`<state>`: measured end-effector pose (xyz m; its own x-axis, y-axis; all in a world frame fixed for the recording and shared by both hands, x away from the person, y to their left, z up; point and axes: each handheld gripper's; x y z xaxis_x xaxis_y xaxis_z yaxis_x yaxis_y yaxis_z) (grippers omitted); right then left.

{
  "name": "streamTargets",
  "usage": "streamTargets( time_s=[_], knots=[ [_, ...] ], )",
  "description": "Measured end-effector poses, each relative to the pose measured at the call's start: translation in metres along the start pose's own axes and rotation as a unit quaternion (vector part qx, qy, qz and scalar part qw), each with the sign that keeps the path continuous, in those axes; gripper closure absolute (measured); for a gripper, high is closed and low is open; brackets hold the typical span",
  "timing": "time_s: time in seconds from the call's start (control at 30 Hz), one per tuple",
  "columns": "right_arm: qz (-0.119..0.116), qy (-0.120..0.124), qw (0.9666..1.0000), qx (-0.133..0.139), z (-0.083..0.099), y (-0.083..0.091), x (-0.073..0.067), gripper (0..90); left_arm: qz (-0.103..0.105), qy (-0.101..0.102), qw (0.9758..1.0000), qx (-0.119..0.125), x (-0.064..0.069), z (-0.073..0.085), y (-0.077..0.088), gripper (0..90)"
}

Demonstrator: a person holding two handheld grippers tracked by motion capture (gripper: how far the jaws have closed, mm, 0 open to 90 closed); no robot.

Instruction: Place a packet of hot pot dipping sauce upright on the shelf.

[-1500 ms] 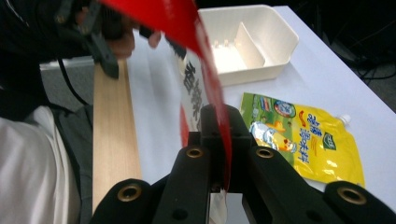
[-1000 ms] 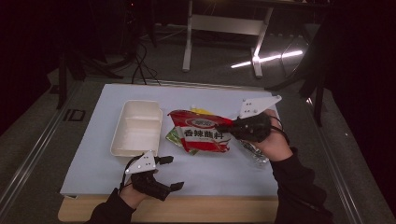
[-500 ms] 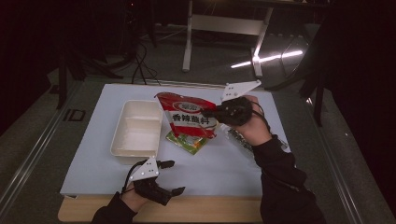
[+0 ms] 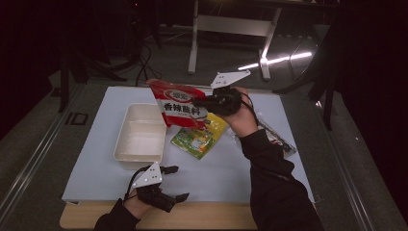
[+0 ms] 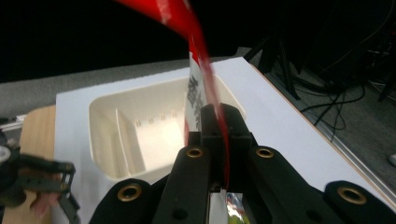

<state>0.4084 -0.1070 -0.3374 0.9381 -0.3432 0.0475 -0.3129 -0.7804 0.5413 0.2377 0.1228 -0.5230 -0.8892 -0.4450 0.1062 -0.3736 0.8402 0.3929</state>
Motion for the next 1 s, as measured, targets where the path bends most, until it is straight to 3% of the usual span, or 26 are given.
streamTargets(
  time_s=[0.2, 0.53, 0.8, 1.0],
  knots=[
    [0.003, -0.008, 0.9999, 0.008, -0.005, -0.017, 0.005, 90.0, -0.002, 0.004, 1.0000, -0.001, -0.002, 0.002, 0.001, 5.9],
    [-0.006, -0.026, 0.9994, 0.024, -0.017, -0.061, 0.018, 90.0, -0.002, 0.008, 1.0000, -0.003, -0.002, 0.006, 0.004, 5.9],
    [-0.029, -0.032, 0.9986, 0.031, -0.023, -0.099, 0.023, 90.0, -0.003, 0.014, 0.9999, 0.001, -0.002, 0.007, 0.007, 5.9],
    [-0.038, -0.030, 0.9986, 0.021, -0.025, -0.124, 0.023, 90.0, -0.001, 0.017, 0.9999, 0.001, -0.002, 0.008, 0.008, 6.0]
  ],
)
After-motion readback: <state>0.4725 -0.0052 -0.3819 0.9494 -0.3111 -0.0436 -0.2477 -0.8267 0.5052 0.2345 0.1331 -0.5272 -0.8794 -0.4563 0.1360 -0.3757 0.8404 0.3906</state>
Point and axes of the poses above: each handheld gripper's, and its own axes: y roughly backward along the jaws, z roughly out of its underside, x roughly to its right, and after that the axes turned 4 degrees about -x, right-handed
